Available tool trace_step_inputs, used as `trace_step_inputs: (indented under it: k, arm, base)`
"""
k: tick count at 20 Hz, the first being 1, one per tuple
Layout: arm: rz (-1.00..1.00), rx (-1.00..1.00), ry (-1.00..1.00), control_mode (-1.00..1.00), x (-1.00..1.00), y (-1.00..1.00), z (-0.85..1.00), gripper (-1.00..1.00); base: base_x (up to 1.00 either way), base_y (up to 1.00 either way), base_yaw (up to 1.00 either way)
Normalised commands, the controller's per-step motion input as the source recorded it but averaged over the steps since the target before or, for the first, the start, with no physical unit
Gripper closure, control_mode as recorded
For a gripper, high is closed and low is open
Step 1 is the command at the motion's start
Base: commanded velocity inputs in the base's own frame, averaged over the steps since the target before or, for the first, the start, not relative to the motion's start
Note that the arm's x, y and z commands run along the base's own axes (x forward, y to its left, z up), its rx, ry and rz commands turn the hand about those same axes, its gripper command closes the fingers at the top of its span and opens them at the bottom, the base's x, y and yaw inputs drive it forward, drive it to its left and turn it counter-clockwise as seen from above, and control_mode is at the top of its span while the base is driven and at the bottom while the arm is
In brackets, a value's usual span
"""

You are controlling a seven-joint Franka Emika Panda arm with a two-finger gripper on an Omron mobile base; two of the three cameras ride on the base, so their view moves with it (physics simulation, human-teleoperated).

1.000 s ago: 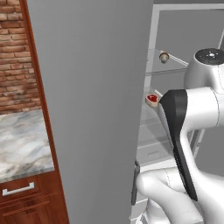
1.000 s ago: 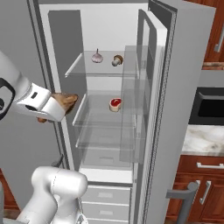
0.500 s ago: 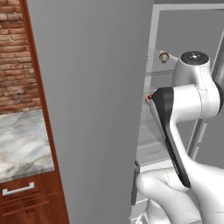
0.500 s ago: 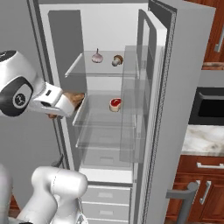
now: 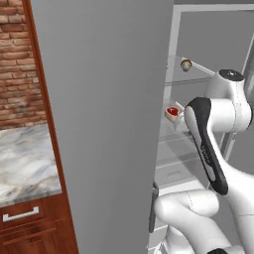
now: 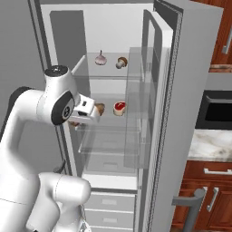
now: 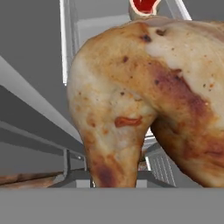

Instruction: Transport the chicken drumstick and mushroom to the fridge. Place the chicken drumstick on the rack containing meat and place the mushroom on the rack containing the vegetable, ensuring meats and vegetables are on different racks.

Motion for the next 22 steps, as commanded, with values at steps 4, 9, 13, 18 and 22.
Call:
trace_step_inputs:
  k: [4,9,13,18,22]
  arm:
    - [0.21,0.08,0.02,-1.00,0.58,-0.17,-0.20,1.00]
    - [0.13,0.00,0.01,-1.00,0.56,0.00,-0.14,1.00]
    - [0.06,0.00,0.07,-1.00,0.62,0.00,-0.23,1.00]
    - [0.06,0.00,0.06,-1.00,0.61,0.00,-0.35,1.00]
    - [0.06,0.00,0.04,-1.00,0.58,-0.06,-0.38,1.00]
  base:
    - [0.00,0.00,0.00]
    - [0.00,0.00,0.00]
    - [0.00,0.00,0.00]
    - [0.00,0.00,0.00]
    - [0.00,0.00,0.00]
